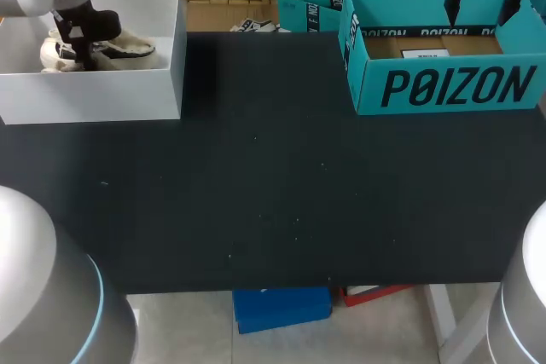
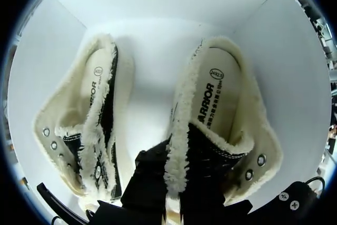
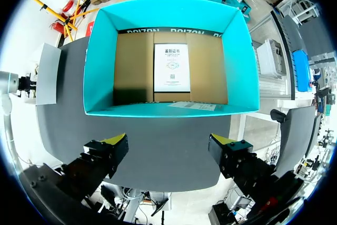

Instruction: Take the shoe out of the shoebox, open the shoe tongue, remove and reinsert the insole, then place the shoe into the shoebox

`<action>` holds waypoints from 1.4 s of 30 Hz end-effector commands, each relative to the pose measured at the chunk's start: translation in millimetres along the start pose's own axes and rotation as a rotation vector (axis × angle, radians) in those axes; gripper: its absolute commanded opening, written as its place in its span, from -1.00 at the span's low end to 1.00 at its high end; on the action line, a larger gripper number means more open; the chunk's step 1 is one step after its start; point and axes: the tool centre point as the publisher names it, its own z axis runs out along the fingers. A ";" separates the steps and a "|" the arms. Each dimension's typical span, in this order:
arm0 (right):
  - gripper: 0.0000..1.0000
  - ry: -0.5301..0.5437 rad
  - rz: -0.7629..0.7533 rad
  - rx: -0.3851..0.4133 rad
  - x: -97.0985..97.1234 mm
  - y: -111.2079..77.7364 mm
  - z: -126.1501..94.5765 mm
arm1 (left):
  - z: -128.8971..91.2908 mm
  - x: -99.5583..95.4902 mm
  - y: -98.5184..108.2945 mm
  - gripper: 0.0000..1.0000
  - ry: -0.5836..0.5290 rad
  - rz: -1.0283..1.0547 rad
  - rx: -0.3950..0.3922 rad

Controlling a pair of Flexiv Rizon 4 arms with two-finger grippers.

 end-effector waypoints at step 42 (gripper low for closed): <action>1.00 0.000 0.000 0.000 0.0 0.1 -0.1 | -241.2 27.6 -48.7 -1.00 -0.143 0.071 0.003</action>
